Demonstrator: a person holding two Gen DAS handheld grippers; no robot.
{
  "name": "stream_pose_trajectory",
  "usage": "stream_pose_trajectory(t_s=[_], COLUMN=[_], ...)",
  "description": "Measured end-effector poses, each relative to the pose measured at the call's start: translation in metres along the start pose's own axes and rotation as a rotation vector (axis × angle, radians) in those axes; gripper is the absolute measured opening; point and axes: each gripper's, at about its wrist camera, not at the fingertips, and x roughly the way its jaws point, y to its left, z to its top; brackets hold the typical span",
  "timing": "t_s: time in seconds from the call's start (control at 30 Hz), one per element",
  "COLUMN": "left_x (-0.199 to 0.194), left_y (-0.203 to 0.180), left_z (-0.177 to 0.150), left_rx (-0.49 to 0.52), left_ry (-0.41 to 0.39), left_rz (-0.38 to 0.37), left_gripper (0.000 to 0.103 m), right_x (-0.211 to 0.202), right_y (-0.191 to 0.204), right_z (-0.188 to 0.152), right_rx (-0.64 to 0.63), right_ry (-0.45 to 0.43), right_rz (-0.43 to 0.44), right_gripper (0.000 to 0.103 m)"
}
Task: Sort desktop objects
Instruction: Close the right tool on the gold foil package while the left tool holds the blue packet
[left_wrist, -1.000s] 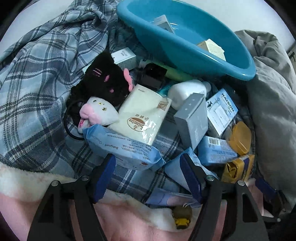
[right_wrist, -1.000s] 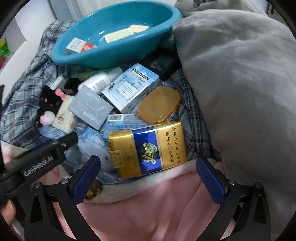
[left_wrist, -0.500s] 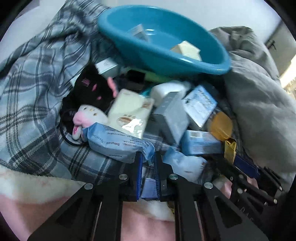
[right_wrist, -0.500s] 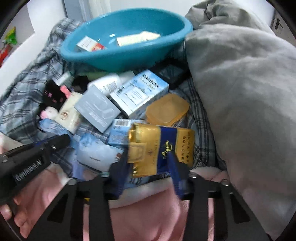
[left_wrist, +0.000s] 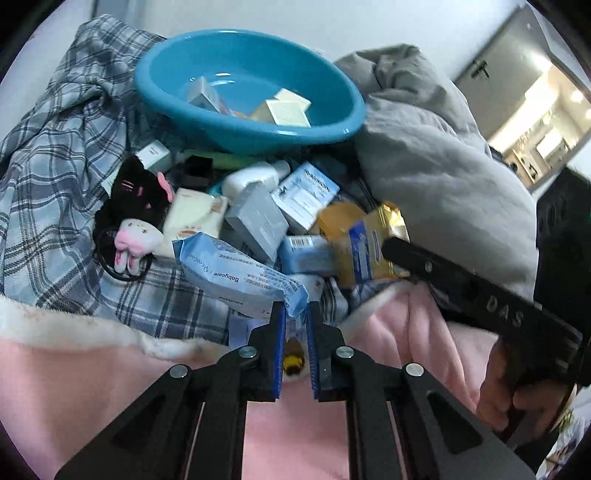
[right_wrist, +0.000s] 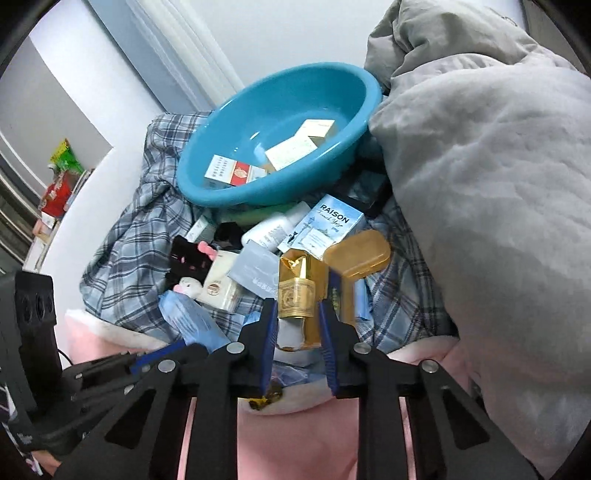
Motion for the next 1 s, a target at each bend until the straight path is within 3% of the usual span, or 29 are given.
stream_pose_trajectory(t_s=[0.1, 0.23, 0.3, 0.37, 0.47, 0.53, 0.7, 0.8, 0.9, 0.97, 1.0], left_x=[0.009, 0.027, 0.029, 0.029, 0.026, 0.027, 0.03, 0.035, 0.04, 0.042, 0.042], left_y=[0.004, 0.023, 0.029, 0.033, 0.037, 0.035, 0.036, 0.047, 0.052, 0.052, 0.052], left_z=[-0.01, -0.024, -0.029, -0.033, -0.033, -0.03, -0.018, -0.011, -0.005, -0.001, -0.001], left_rx=[-0.002, -0.099, -0.117, -0.138, -0.155, -0.148, -0.174, -0.254, -0.27, -0.269, -0.269], left_ry=[0.065, 0.167, 0.193, 0.195, 0.175, 0.165, 0.116, 0.085, 0.077, 0.053, 0.045], left_rz=[0.006, 0.028, 0.082, 0.103, 0.095, 0.087, 0.115, 0.124, 0.145, 0.154, 0.156], left_gripper=[0.012, 0.012, 0.013, 0.018, 0.037, 0.056, 0.064, 0.064, 0.063, 0.051, 0.037], right_x=[-0.001, 0.004, 0.003, 0.001, 0.0, 0.001, 0.009, 0.011, 0.018, 0.021, 0.022], right_y=[0.0, -0.003, -0.003, -0.003, 0.0, 0.001, -0.006, -0.012, -0.019, -0.022, -0.022], right_z=[-0.001, -0.005, -0.006, -0.005, -0.005, -0.005, -0.008, -0.008, -0.01, -0.011, -0.011], right_rx=[0.001, -0.018, -0.018, -0.031, -0.058, -0.068, -0.06, -0.041, -0.028, -0.014, -0.011], right_ry=[0.005, 0.027, 0.022, 0.014, 0.003, 0.001, 0.033, 0.039, 0.06, 0.068, 0.071], right_rz=[-0.002, -0.072, -0.089, -0.13, -0.19, -0.206, -0.25, -0.261, -0.272, -0.261, -0.259], right_gripper=[0.021, 0.022, 0.022, 0.022, 0.022, 0.022, 0.022, 0.022, 0.022, 0.022, 0.022])
